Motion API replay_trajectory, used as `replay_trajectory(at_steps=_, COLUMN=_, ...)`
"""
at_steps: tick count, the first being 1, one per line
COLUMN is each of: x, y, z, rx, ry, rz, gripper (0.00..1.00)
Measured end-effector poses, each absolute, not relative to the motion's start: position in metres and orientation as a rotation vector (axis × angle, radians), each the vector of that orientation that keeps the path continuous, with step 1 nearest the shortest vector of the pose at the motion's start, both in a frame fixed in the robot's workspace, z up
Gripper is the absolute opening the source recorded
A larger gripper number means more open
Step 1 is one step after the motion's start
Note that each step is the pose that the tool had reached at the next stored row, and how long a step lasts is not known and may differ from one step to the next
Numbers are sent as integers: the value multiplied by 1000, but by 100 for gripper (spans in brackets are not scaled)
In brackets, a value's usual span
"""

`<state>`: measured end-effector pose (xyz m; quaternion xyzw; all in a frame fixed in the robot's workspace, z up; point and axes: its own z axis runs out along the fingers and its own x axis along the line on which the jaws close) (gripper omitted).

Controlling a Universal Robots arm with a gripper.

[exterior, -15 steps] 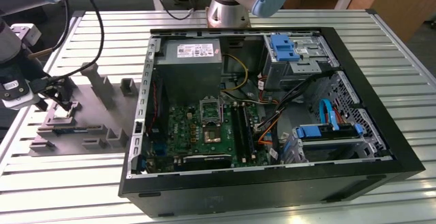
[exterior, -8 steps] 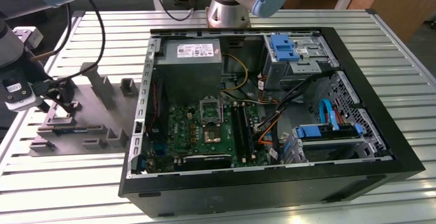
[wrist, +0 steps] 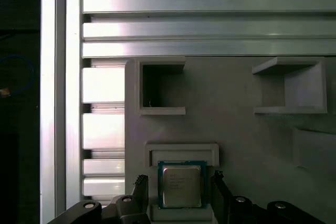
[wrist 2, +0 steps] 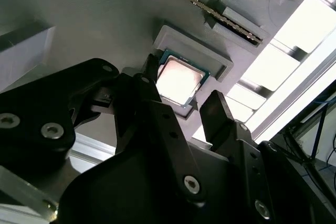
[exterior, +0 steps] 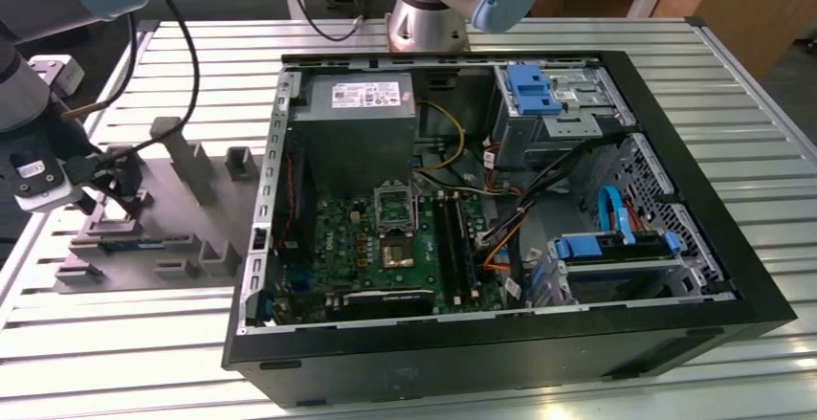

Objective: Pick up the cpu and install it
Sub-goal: 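Pick up the cpu and move it towards the insertion slot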

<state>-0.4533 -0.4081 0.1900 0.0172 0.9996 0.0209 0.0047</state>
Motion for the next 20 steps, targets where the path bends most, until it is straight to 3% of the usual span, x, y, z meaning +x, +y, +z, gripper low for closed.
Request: replay_trajectory(at_steps=20, x=-453, y=-408, z=182, rx=54, ry=3131, rz=65, gripper=59)
